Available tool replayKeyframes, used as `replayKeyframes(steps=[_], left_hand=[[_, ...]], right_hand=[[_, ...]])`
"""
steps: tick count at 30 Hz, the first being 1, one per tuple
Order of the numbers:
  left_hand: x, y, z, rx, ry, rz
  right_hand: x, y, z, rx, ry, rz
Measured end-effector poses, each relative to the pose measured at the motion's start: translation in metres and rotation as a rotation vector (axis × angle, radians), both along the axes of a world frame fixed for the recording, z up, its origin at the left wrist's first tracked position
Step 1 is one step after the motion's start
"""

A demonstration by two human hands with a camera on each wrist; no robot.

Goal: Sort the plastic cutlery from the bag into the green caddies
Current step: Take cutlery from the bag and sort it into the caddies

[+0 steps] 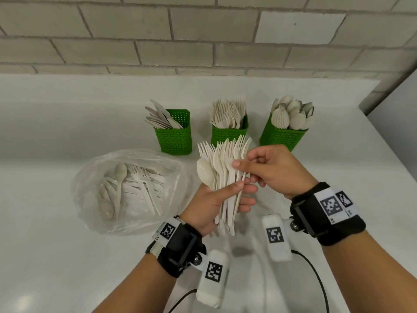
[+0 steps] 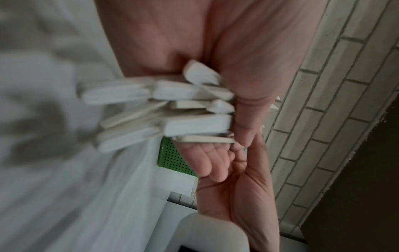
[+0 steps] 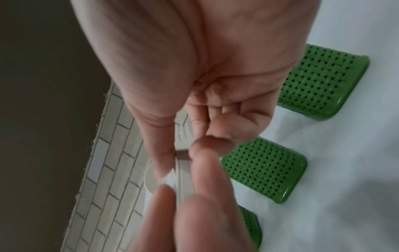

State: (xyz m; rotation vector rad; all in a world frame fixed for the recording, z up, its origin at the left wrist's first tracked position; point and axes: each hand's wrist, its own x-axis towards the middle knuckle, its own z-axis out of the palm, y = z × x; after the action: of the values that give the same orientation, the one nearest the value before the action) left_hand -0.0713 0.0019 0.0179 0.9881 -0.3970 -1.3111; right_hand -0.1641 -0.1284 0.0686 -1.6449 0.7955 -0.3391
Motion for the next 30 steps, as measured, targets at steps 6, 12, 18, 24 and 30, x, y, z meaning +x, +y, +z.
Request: replayKeyframes(steps=[6,12,18,24,30], left_hand=[[-0.001,0.0,0.004,-0.005,0.004,0.011],[-0.004,-0.001,0.007,-0.003,-0.049,0.031],[0.002,-0.002,0.005,0.014,-0.086,0.079],[0.006,-0.003,0.006,0.07,-0.154,0.083],[0.013,0.0,0.004,0.134,-0.107,0.151]], right_hand=[[-0.008,0.0,0.007,0.108,-0.131,-0.028],[-0.007,-0.002,0.005,0.22,-0.192,-0.038],[-0.005,-0.014,-0.001,0.261,-0.127,-0.006],[0.006,-0.028,0.018,0.073,-0.176,-0.137],[0.017,-0.068,0.07,-0.483,-0.331,-0.408]])
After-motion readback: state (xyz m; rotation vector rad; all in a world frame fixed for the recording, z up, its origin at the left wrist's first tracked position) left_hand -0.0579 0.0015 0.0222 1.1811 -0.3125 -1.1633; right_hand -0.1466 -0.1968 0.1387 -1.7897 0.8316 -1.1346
